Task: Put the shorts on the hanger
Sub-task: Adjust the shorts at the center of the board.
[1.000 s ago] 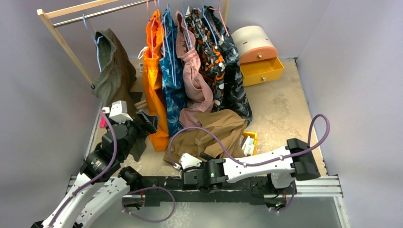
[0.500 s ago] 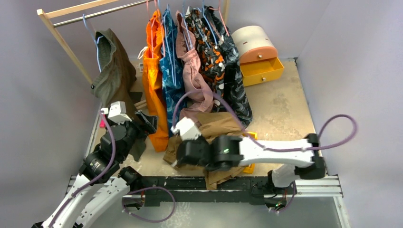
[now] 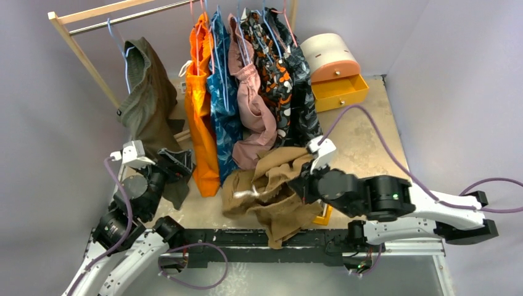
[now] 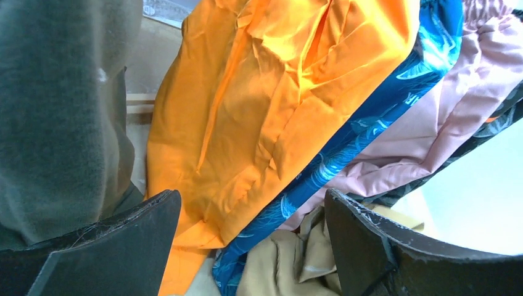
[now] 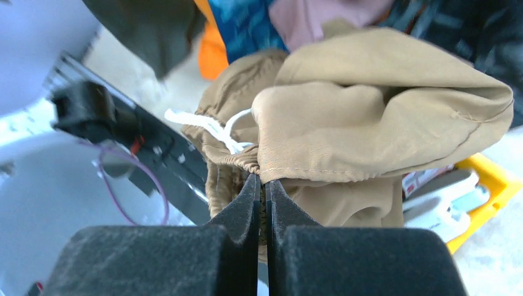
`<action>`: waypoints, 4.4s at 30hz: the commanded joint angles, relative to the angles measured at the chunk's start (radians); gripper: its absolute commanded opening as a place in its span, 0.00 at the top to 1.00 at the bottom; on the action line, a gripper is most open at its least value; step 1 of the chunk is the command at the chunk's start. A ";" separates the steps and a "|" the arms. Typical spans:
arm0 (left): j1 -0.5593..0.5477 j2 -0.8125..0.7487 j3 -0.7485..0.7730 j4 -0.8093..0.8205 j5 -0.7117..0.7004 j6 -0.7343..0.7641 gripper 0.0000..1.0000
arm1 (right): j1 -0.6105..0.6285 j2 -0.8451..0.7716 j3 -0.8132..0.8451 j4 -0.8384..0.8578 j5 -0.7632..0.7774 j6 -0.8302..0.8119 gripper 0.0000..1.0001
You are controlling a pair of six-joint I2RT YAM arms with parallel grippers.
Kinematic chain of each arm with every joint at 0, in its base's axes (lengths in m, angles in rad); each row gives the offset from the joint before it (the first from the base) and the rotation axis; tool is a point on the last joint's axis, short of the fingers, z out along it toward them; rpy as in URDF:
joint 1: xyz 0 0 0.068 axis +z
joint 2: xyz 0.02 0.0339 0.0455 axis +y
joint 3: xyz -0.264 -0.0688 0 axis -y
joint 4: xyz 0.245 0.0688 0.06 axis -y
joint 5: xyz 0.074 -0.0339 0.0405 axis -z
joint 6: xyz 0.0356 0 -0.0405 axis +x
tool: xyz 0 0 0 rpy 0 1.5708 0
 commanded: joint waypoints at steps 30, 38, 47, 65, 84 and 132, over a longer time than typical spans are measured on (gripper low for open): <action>-0.246 0.627 0.273 0.224 0.701 0.360 0.12 | -0.183 0.010 -0.194 0.414 -0.080 -0.227 1.00; -0.317 0.722 0.362 0.175 0.597 0.443 0.21 | -0.201 0.048 -0.178 0.479 -0.191 -0.310 1.00; -0.342 0.796 0.418 0.145 0.595 0.488 0.35 | -0.204 0.040 -0.165 0.484 -0.211 -0.329 1.00; -0.368 0.826 0.420 0.073 0.639 0.500 0.36 | -0.206 0.060 -0.132 0.515 -0.211 -0.395 1.00; -0.367 0.643 0.415 0.315 0.237 0.307 1.00 | -0.206 -0.051 -0.148 0.541 -0.278 -0.375 0.26; -0.368 0.576 0.767 0.297 -0.023 0.116 1.00 | -0.106 0.087 0.266 0.769 -0.114 -0.797 1.00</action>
